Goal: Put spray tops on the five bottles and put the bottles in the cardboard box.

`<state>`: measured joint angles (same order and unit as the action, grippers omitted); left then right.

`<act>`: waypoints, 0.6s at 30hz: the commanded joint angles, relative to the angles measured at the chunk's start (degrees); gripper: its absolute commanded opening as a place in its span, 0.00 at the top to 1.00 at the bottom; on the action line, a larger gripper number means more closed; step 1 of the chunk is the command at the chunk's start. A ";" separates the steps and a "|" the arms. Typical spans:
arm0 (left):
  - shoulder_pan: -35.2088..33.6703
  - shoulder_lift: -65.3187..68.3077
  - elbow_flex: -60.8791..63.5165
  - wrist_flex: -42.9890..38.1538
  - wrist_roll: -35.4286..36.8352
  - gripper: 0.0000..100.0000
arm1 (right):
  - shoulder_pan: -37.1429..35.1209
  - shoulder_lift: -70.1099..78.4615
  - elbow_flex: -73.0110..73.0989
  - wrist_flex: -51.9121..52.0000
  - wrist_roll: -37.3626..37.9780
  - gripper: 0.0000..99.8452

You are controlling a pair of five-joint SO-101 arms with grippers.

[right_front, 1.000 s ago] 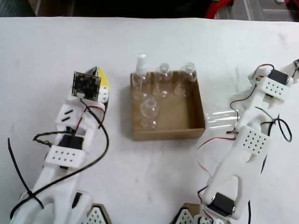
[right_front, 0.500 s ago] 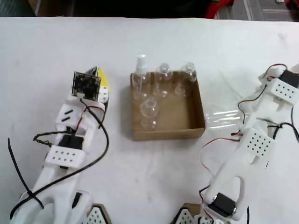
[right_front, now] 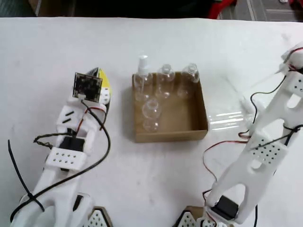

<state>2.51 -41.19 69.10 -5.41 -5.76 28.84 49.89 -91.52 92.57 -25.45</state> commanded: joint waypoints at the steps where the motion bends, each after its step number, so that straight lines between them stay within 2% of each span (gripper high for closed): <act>1: 0.57 -0.13 -0.18 -1.41 -0.62 0.98 | 0.31 -10.07 -3.87 1.63 4.40 0.98; 11: 0.48 -0.13 -0.18 -1.41 -0.62 0.98 | 0.31 -21.58 -3.87 1.80 21.89 0.98; 18: 0.40 -0.13 -0.18 -1.41 -0.62 0.98 | 0.31 -25.27 -3.87 4.79 26.37 0.98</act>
<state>2.51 -41.19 69.10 -5.41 -5.76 28.75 28.70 -91.87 95.74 -1.01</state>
